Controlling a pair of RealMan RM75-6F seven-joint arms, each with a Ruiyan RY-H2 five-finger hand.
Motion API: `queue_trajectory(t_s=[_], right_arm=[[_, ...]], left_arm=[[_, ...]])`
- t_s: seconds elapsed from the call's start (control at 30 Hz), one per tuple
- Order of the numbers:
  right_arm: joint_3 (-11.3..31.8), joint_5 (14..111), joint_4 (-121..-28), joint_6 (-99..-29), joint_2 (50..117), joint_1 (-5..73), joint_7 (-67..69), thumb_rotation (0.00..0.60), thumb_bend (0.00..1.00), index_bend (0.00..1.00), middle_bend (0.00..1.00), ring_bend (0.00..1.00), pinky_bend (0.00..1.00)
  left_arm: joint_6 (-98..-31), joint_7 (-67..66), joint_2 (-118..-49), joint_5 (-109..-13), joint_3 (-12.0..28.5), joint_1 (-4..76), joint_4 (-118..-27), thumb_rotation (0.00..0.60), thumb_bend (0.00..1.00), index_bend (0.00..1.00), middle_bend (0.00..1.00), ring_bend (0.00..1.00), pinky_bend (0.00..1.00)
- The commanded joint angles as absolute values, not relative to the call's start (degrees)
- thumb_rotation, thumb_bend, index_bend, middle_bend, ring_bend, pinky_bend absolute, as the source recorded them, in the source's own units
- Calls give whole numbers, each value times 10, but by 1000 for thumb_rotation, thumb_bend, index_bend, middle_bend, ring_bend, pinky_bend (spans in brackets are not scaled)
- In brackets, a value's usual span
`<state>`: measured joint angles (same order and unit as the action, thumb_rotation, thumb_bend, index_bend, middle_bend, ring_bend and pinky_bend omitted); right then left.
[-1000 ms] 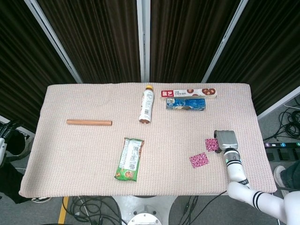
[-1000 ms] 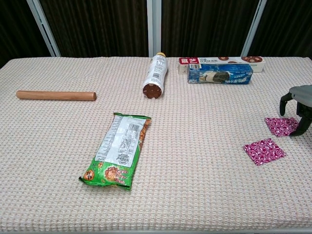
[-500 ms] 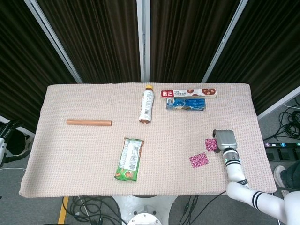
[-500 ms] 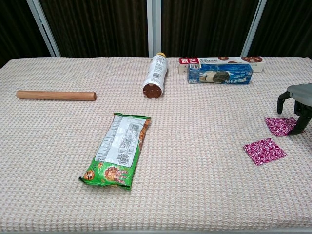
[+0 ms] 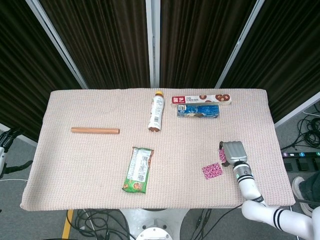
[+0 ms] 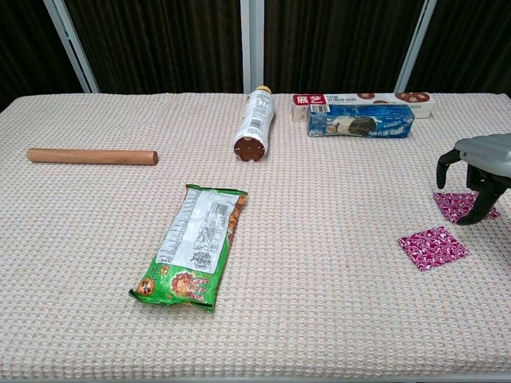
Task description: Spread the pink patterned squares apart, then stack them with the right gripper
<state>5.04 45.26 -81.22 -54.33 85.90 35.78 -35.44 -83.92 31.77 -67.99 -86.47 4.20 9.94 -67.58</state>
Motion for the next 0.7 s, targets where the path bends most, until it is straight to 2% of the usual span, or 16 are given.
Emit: queue_trajectory(t_s=[0.03,0.3,0.7], right_arm=[[31,467,-850,-558,844,361,-388,537,0,388,1000,1000,982],[-1,502,-891,-563,826,364,-416,525,0,388,1000,1000,983],[-32,525,-887,-538,817,372,-434,523,0,388,1000,1000,982]], left_arm=[[-840,317,-679,-865,43,100,-677,600,64,230,225,165,264],[-841,315,-679,-864,43,99,-680,600,64,230,225,165,264],[-841,313,-679,-864,44,100,-681,600,64,230,226,165,264]])
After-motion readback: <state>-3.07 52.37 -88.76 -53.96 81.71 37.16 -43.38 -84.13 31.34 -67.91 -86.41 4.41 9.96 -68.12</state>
